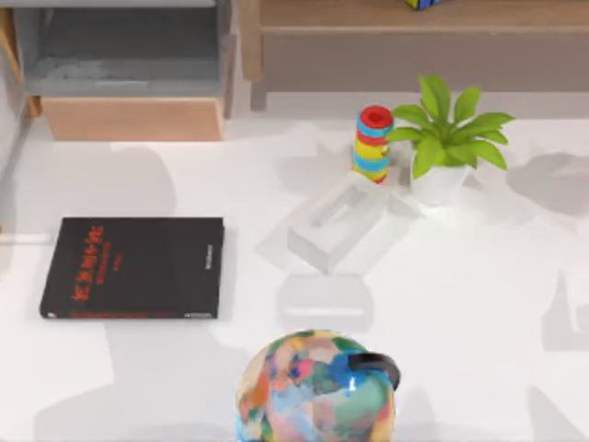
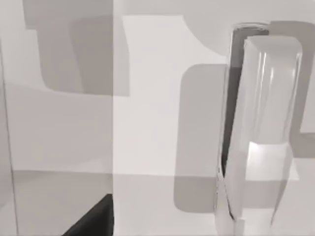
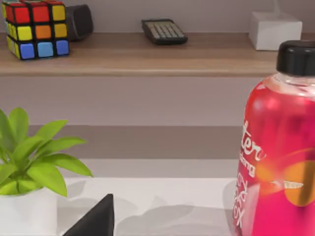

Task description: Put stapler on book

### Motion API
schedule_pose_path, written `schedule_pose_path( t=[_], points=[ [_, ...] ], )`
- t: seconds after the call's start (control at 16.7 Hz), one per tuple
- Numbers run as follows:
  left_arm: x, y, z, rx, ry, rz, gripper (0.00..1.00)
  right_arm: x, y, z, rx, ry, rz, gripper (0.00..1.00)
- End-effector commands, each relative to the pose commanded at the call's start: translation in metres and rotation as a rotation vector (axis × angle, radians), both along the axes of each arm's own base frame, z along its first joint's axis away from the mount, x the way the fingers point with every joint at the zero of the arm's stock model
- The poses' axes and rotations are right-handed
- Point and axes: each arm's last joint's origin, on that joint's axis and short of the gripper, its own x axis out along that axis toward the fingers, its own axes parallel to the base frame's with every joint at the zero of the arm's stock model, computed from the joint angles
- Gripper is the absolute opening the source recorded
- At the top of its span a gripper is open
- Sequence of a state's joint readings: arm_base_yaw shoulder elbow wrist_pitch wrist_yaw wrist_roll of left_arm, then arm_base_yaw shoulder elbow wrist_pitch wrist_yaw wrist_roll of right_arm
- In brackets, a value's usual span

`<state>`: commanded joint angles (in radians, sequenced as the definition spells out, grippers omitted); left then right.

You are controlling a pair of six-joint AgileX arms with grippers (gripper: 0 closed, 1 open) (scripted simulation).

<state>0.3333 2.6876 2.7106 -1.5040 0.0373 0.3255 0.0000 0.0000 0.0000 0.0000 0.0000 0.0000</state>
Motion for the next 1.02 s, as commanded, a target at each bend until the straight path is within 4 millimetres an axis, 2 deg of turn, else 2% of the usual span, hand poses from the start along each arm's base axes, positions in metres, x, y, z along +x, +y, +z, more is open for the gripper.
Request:
schedule_pose_path(
  t=[0.3, 0.48, 0.66, 1.02],
  points=[
    [-0.019, 0.0, 0.04, -0.004, -0.005, -0.005, 1.0, 0.0, 0.0, 0.0, 0.0, 0.0, 0.0, 1.0],
    [-0.026, 0.001, 0.046, -0.006, -0.002, -0.005, 1.0, 0.0, 0.0, 0.0, 0.0, 0.0, 0.0, 1.0],
    [-0.022, 0.002, 0.028, -0.011, 0.0, -0.013, 1.0, 0.0, 0.0, 0.0, 0.0, 0.0, 0.0, 1.0],
    [0.001, 0.001, -0.038, -0.004, 0.0, -0.003, 1.0, 0.0, 0.0, 0.0, 0.0, 0.0, 0.0, 1.0]
  ],
)
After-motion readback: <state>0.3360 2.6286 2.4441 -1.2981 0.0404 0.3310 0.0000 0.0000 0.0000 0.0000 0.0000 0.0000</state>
